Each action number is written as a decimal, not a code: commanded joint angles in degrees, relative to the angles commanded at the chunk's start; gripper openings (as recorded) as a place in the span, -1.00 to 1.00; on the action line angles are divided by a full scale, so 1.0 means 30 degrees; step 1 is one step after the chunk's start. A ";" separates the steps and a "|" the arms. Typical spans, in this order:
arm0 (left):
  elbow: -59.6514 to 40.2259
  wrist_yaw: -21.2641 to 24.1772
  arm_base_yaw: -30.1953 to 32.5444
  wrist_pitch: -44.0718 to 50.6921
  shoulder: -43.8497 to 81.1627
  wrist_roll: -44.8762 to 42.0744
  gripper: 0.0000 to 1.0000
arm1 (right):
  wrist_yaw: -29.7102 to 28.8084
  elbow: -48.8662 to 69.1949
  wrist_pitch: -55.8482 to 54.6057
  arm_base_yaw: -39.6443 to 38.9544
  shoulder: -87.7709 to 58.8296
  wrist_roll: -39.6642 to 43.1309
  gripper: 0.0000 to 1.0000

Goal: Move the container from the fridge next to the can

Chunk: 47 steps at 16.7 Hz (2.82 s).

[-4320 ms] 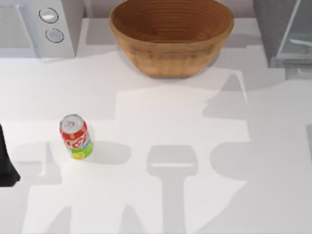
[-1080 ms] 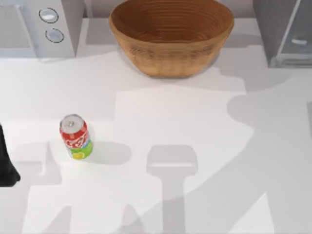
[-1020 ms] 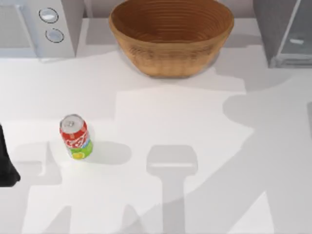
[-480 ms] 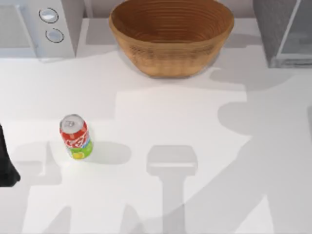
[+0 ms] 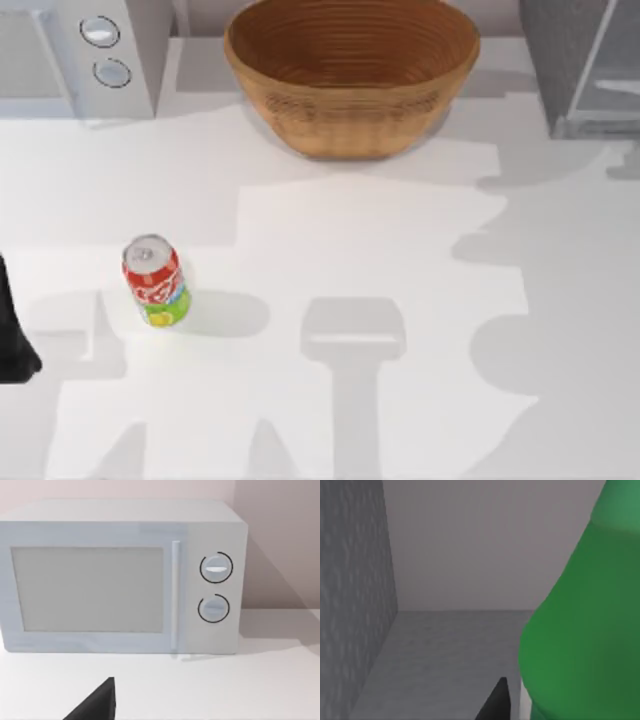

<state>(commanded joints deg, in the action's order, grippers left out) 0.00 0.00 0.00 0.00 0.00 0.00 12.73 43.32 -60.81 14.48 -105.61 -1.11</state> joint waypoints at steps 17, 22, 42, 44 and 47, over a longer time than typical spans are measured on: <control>0.0000 0.0000 0.0000 0.0000 0.0000 0.0000 1.00 | -0.8292 0.0561 -0.0756 -0.8678 -0.2185 -0.1011 -1.00; 0.0000 0.0000 0.0000 0.0000 0.0000 0.0000 1.00 | -1.6454 0.2128 -0.0075 -1.7338 -0.4225 -0.1852 -1.00; 0.0000 0.0000 0.0000 0.0000 0.0000 0.0000 1.00 | -2.3990 0.3436 0.1093 -2.5006 -0.5197 -0.2659 -0.70; 0.0000 0.0000 0.0000 0.0000 0.0000 0.0000 1.00 | -2.3990 0.3436 0.1093 -2.5006 -0.5197 -0.2659 -0.40; 0.0000 0.0000 0.0000 0.0000 0.0000 0.0000 1.00 | -2.3990 0.3436 0.1093 -2.5006 -0.5197 -0.2659 0.06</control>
<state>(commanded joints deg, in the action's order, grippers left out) 0.00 0.00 0.00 0.00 0.00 0.00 -59.24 53.63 -57.53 -60.54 -121.20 -9.09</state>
